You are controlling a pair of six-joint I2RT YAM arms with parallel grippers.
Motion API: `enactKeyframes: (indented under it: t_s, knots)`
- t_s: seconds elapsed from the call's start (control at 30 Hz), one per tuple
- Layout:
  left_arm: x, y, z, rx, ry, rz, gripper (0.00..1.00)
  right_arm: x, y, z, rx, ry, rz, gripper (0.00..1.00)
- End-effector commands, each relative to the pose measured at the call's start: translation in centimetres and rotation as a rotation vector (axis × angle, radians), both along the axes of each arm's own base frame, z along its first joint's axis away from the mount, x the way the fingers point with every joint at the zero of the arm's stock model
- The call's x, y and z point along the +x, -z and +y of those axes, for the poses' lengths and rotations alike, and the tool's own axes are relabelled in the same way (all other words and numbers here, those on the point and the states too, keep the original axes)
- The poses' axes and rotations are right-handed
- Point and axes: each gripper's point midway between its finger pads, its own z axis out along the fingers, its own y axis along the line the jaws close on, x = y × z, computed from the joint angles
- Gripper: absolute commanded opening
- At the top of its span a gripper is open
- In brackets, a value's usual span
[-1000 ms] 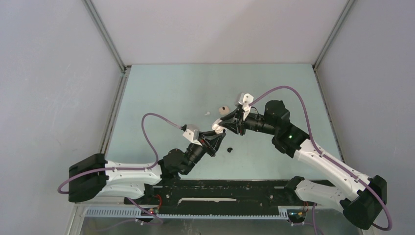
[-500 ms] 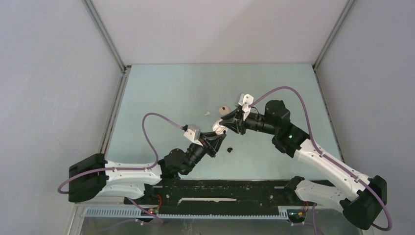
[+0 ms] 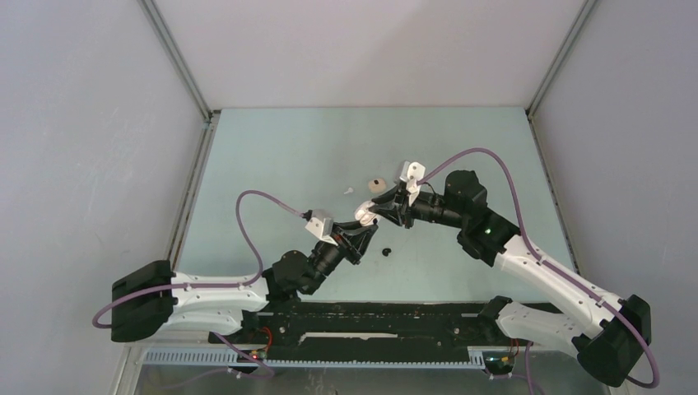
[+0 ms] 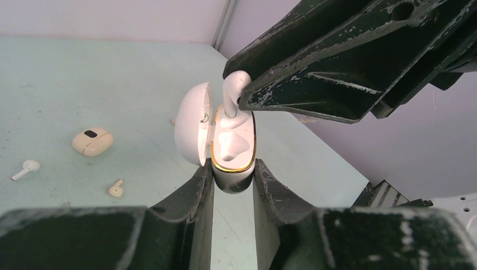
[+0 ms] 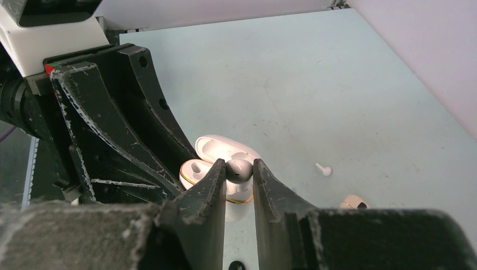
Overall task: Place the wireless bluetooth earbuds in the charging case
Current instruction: Insert the right earbud into the right side groove of the charging case.
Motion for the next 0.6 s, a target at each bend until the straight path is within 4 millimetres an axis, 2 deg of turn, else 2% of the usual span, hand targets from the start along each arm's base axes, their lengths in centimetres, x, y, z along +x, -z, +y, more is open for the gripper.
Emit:
enactKeyframes:
  t_s: [0.0, 0.13, 0.2, 0.27, 0.4, 0.5, 0.57]
  knots:
    - [0.4, -1.8, 1.0, -0.077, -0.034, -0.017, 0.00, 0.0, -0.3, 0.0, 0.009, -0.004, -0.043, 0.00]
    - [0.4, -1.9, 1.2, -0.086, -0.038, -0.018, 0.00, -0.1, -0.1, 0.1, 0.005, -0.013, -0.036, 0.00]
    - [0.4, -1.9, 1.2, -0.087, -0.038, -0.018, 0.00, -0.2, 0.0, 0.2, 0.003, -0.018, -0.030, 0.04]
    - [0.5, -1.8, 1.2, -0.084, -0.040, -0.019, 0.00, -0.2, 0.2, 0.2, -0.001, -0.019, -0.024, 0.17]
    - [0.5, -1.3, 1.2, -0.072, -0.041, -0.016, 0.00, -0.4, 0.4, 0.2, -0.003, -0.027, -0.008, 0.50]
    - [0.5, -0.7, 1.3, -0.057, -0.044, -0.016, 0.00, -0.8, -0.1, 0.0, 0.009, -0.042, 0.010, 0.66]
    - [0.5, -0.5, 1.4, -0.051, -0.044, -0.016, 0.00, -1.4, -0.8, -0.3, 0.012, -0.070, 0.039, 0.74]
